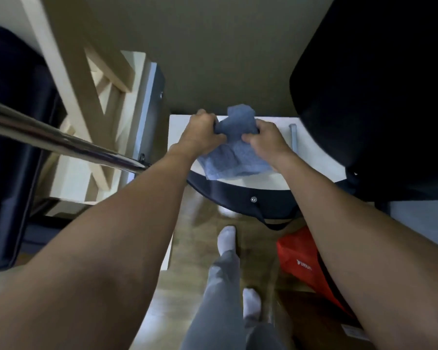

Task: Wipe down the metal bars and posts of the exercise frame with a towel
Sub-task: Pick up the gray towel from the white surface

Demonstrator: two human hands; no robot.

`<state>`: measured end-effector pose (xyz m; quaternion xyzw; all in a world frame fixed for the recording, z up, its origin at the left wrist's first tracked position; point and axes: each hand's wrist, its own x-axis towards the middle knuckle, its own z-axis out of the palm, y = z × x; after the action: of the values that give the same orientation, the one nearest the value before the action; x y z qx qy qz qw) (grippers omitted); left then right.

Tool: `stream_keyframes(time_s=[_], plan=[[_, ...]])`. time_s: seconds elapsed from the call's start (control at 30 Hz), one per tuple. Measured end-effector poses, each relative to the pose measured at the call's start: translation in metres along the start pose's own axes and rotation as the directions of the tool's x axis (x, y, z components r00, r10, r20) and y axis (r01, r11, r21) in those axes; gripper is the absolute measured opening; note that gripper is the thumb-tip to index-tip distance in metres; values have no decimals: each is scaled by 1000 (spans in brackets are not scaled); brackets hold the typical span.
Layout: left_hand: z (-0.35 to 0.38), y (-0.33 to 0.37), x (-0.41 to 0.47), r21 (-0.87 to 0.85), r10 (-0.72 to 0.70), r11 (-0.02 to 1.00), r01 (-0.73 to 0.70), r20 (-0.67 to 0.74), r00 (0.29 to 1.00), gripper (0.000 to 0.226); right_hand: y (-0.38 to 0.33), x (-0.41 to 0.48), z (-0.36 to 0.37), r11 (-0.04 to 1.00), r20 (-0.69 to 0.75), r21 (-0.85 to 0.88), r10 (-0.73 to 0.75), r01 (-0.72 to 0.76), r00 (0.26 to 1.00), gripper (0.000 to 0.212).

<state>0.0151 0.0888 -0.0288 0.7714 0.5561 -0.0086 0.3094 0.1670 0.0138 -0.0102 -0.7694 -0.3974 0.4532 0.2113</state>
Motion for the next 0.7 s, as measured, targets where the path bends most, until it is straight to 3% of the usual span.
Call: stream_keyframes(time_s=[0.1,0.23,0.53,0.7], plan=[[-35,27,-52,-63,35,997,-41,-86,996,26,-24,-53,-23,989,5,104,-108,107,994,25],[-96,72,-137,-28,103,993,-116,-286,953,26,-64,-146,-58,936,-54,131,-322,326,945,23],[-253,128,-379,-31,136,978,-205,-649,749,16,-192,-370,-99,718,-90,184,-667,671,739,19],[-311,105,-507,-157,34,956,-248,-779,626,19,-259,-478,-72,581,-15,362,-779,729,627,15]])
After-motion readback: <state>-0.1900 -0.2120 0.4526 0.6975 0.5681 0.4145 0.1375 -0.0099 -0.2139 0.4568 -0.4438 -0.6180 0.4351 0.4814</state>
